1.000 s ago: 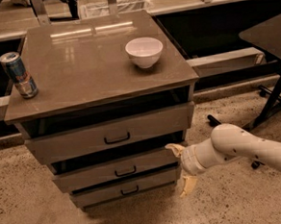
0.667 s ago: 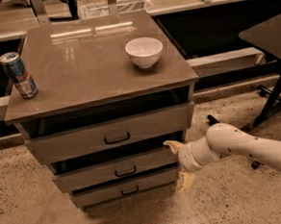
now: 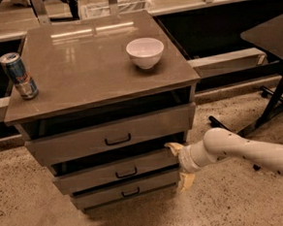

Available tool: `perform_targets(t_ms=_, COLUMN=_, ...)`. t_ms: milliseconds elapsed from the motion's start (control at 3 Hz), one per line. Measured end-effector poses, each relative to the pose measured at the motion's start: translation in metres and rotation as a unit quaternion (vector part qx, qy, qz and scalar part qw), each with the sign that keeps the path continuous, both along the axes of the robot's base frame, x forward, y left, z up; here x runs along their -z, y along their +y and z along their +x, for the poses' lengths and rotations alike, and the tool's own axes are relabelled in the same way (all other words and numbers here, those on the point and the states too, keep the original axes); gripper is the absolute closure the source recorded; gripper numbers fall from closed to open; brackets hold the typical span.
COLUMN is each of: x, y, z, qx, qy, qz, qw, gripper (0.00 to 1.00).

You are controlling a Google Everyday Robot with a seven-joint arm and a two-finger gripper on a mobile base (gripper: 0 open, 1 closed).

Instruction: Open middle drawer

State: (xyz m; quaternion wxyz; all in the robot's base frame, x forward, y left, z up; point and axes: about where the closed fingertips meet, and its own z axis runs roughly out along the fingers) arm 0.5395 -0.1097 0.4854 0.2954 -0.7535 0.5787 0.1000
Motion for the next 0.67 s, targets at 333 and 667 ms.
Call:
perform_targets(t_ms=333, x=0.024, y=-0.002, z=0.0468, qx=0.006, qy=0.0, qz=-0.014, qw=0.9999, gripper=0.0)
perform_targets(t_ms=667, x=0.0302, y=-0.0024, z=0.0491, qx=0.007, qy=0.006, qz=-0.019, qw=0.9998, gripper=0.0)
